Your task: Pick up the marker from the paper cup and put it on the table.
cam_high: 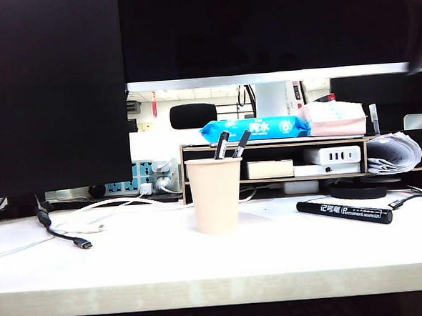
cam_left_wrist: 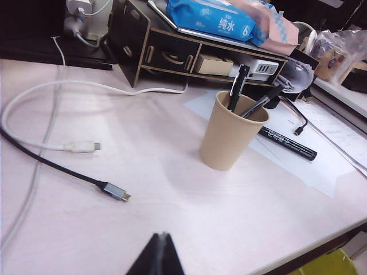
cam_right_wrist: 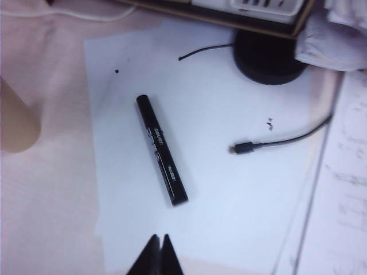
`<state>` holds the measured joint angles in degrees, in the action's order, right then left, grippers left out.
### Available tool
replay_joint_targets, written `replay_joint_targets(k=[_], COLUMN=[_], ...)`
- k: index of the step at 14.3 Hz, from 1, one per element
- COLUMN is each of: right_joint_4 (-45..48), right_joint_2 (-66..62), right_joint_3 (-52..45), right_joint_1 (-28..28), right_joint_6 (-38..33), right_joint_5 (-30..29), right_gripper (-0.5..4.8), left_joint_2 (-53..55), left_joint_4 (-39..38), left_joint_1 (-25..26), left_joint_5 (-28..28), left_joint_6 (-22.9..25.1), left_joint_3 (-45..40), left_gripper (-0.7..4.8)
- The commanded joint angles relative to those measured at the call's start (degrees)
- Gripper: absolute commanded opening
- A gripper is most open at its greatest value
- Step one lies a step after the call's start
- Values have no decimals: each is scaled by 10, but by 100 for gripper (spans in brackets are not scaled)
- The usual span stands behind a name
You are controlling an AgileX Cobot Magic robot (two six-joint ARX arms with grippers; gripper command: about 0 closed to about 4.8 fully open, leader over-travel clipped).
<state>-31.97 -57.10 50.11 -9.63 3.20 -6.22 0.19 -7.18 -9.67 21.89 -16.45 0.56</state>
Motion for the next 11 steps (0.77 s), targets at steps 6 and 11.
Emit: replay_joint_targets(k=[6,11], right_joint_4=[66,213], right_joint_2=[261,421], right_joint_3=[-195,-321], right_joint_1=[16,40], right_joint_6=[-2,-2], right_joint_5=[1,0], right_gripper=[-5,-5], left_joint_2=[0,0], left_joint_4=[0,0], left_joint_1=[1,1], left_joint_5=[2,2], left_joint_6=[-1,0], left_joint_3=[0,0], left_gripper=[-5,-5])
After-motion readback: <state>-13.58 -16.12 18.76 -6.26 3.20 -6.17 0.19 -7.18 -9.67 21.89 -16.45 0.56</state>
